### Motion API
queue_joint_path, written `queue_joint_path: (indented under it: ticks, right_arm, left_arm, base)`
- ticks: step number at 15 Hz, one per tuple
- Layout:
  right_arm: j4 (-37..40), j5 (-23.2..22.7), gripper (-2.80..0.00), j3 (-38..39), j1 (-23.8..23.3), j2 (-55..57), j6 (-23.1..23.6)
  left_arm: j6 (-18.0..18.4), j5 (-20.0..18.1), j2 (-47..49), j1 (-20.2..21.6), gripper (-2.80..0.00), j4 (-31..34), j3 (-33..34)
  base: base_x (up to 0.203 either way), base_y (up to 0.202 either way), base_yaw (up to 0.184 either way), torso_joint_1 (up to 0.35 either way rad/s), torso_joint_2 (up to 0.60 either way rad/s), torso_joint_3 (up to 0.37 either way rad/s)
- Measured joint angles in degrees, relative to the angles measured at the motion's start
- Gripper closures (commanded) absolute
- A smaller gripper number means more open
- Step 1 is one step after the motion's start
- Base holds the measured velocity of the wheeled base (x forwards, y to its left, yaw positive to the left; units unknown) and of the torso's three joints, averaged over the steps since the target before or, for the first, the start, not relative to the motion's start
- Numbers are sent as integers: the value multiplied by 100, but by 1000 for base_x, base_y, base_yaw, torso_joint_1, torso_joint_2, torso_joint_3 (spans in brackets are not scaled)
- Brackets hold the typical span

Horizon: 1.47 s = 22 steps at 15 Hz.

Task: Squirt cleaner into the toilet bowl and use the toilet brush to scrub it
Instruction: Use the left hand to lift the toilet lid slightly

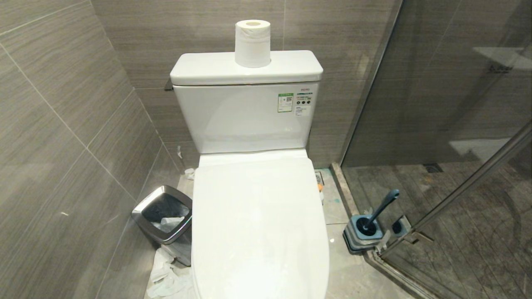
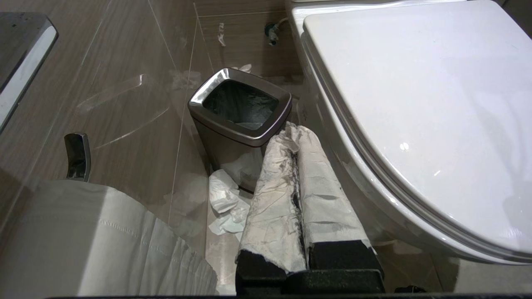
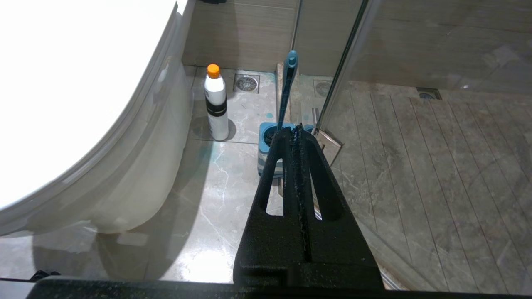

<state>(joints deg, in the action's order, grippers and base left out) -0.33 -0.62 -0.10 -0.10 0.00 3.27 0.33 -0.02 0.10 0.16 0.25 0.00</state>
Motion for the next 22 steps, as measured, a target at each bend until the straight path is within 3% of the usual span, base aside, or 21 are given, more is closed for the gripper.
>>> queue_joint_path:
  ticks: [12,18,22]
  right_arm:
    - [2,11,0,7,0,0,-7]
    - [0,13,0,7,0,0,-7]
    - [1,16,0,7,0,0,-7]
  left_arm:
    - [16,-3,0,-5,0,2,0]
    - [258,-80,0,-29,0,10,-48]
    - [574,-436,66,-26,0,350,-921]
  base:
    - [0,0,0,0,0,0]
    - [0,0,0,0,0,0]
    - [0,0,0,0,0,0]
